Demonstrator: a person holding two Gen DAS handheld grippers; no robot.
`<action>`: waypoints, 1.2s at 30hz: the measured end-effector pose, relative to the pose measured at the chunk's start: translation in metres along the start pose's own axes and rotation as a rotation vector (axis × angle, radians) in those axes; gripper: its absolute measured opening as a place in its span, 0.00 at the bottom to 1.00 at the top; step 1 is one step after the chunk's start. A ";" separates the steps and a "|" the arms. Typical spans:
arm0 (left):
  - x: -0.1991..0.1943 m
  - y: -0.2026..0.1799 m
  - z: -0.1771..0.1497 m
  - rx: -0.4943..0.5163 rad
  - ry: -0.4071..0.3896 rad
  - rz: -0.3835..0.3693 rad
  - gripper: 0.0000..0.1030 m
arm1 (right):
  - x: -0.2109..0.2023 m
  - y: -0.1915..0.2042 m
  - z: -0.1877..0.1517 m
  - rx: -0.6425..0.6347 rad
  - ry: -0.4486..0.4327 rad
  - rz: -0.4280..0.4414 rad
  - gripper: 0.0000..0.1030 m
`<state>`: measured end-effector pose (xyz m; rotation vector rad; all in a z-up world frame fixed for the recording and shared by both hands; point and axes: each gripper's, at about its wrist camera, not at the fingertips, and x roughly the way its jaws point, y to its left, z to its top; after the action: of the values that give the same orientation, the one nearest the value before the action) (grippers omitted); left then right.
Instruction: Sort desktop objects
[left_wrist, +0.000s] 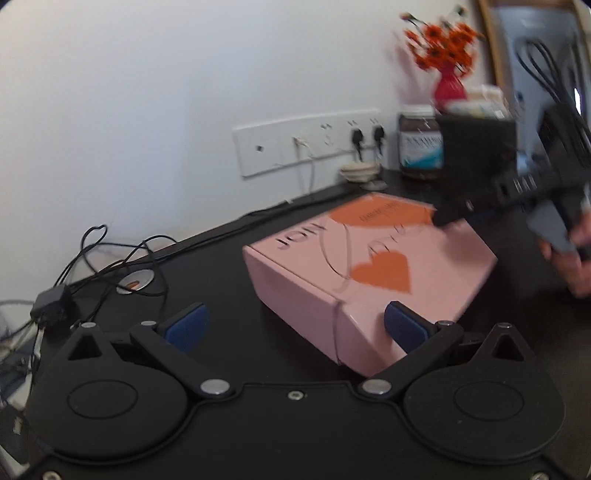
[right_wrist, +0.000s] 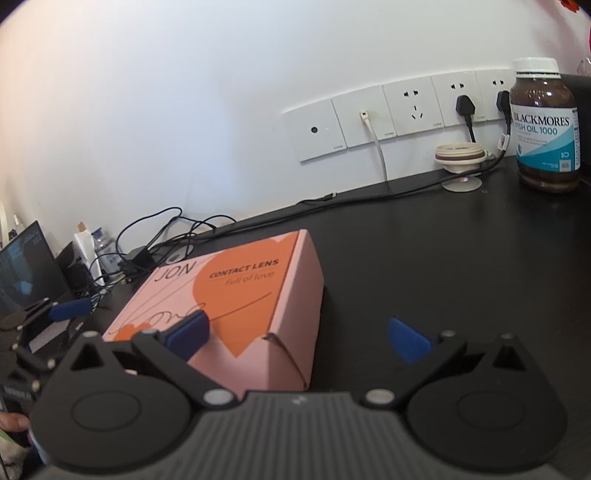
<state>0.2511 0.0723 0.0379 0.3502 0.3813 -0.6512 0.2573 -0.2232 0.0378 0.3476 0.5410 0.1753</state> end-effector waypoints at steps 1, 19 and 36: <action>0.002 -0.004 -0.001 0.021 0.011 -0.001 1.00 | 0.000 -0.001 0.000 0.003 0.001 0.003 0.99; 0.011 -0.003 -0.001 0.021 0.068 0.016 1.00 | 0.001 0.000 0.000 0.011 0.004 0.002 0.99; 0.023 0.012 0.002 -0.058 0.154 0.078 1.00 | 0.003 -0.001 0.003 0.012 0.009 0.005 0.99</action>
<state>0.2764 0.0689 0.0313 0.3591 0.5300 -0.5377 0.2609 -0.2244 0.0382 0.3600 0.5501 0.1781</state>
